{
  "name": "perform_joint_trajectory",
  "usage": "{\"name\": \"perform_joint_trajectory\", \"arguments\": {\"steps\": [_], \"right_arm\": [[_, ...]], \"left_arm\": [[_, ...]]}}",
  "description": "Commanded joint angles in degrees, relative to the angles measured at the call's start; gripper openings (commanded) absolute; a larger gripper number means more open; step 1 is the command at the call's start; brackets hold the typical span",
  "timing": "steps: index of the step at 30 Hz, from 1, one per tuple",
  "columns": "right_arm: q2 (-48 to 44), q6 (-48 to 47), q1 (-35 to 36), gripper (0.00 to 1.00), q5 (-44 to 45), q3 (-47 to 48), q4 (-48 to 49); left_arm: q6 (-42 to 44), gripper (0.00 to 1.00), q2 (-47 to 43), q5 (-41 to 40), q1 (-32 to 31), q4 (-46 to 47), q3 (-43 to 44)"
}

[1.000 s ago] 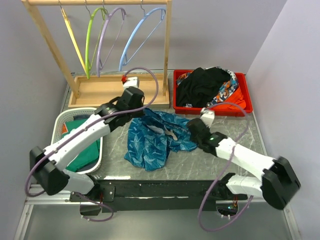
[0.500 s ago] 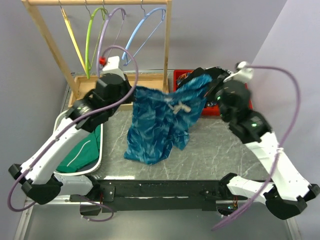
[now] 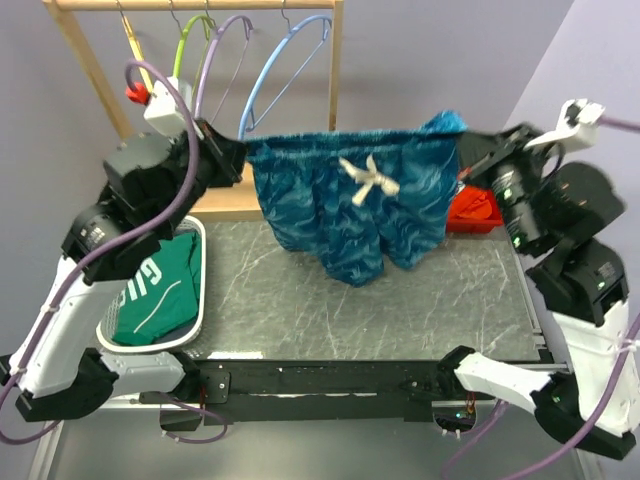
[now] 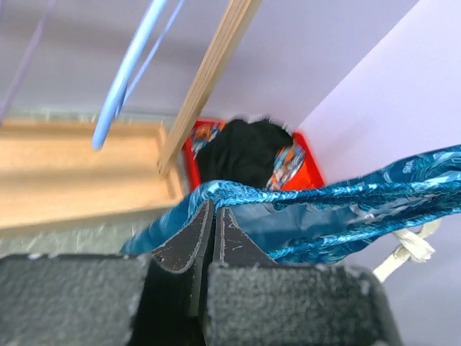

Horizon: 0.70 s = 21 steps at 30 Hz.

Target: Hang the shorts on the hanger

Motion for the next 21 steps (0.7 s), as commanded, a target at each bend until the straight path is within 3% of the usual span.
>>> {"name": "perform_joint_trajectory", "arguments": {"steps": [1,5,8,14,16,17,19,20,21], "right_arm": [[-4.17,3.08,-0.58,0.00,-0.79,-16.90,2.32],[-8.39,8.09,-0.66,0.00,-3.69,-39.18,8.03],[-7.96,11.79,-1.01,0.00,-6.77,-51.59,12.16],[-2.08,14.78,-1.81,0.00,-11.52,-61.28,18.93],[-1.19,14.87,-1.81,0.00,-11.70,-61.89,19.64],[-0.93,14.87,-1.89,0.00,-11.70,-62.07,19.81],[-1.27,14.43,-1.89,0.00,-11.79,-62.51,20.34],[-1.45,14.26,-1.90,0.00,-11.79,-62.60,20.26],[-1.45,13.91,-1.90,0.00,-11.79,-62.60,20.25]], "left_arm": [[-1.12,0.03,-2.91,2.20,0.88,0.46,-12.08],[-9.72,0.06,-9.14,8.18,0.89,9.50,-35.76],[-12.03,0.03,-12.13,10.74,0.80,16.01,-47.22],[-8.97,0.04,-13.38,8.55,0.80,19.28,-51.76],[-7.82,0.14,-12.68,7.68,0.80,16.57,-50.53],[-7.12,0.29,-12.59,7.59,0.80,16.03,-49.39],[-6.32,0.44,-13.11,7.50,0.88,15.15,-48.42],[-5.54,0.57,-13.98,7.41,0.80,14.27,-47.28],[-5.09,0.60,-14.34,7.59,0.80,13.74,-46.31]]}}
